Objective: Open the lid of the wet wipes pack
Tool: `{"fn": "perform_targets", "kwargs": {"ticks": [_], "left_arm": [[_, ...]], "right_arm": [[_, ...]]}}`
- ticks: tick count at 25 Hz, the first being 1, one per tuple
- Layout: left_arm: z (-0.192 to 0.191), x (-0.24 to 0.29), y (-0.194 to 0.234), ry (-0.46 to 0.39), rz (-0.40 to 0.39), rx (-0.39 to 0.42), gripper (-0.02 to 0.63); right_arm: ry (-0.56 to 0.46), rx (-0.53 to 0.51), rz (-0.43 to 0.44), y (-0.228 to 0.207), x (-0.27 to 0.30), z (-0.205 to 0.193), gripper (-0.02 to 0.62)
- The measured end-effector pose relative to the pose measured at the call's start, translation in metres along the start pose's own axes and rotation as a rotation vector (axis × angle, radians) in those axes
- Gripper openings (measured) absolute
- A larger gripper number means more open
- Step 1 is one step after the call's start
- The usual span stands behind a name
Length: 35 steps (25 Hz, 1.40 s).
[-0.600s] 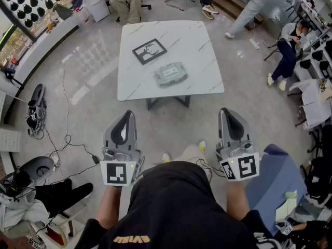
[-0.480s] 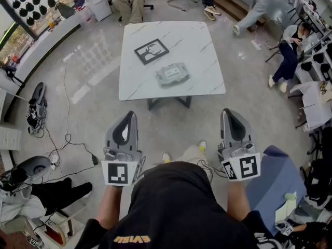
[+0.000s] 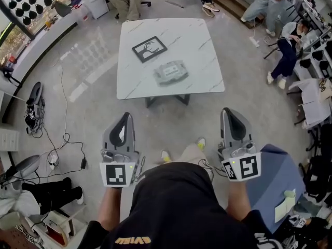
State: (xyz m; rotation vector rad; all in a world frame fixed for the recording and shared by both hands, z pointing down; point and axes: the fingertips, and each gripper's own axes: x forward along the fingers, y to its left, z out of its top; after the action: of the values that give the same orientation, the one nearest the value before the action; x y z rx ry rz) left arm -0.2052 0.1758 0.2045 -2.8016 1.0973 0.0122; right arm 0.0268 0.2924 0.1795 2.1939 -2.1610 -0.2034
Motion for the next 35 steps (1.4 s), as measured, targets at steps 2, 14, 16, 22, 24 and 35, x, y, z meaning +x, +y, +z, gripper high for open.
{"fn": "perform_targets", "kwargs": {"ticks": [2,14,16,22,24,35], "left_arm": [[-0.002,0.002,0.001,0.004,-0.002,-0.005,0.017],[0.004,0.012,-0.003,-0.035,-0.047,-0.027,0.017],[0.007,0.013,-0.002,-0.047,-0.041,-0.028,0.018],[0.014,0.009,0.01,-0.101,-0.004,-0.044,0.036],[0.011,0.007,0.014,-0.089,0.012,-0.034,0.082],[0.018,0.009,0.015,-0.099,-0.033,-0.053,0.283]], "right_arm": [[0.002,0.001,-0.01,-0.001,0.001,0.0,0.0],[0.006,-0.002,-0.064,-0.008,0.004,0.002,0.002],[0.005,-0.003,-0.077,-0.011,0.003,0.002,0.002],[0.012,-0.009,-0.085,-0.011,0.004,-0.002,0.074],[0.009,-0.008,-0.086,-0.01,0.005,-0.002,0.088],[0.087,-0.035,-0.081,-0.01,0.011,-0.003,0.198]]}}
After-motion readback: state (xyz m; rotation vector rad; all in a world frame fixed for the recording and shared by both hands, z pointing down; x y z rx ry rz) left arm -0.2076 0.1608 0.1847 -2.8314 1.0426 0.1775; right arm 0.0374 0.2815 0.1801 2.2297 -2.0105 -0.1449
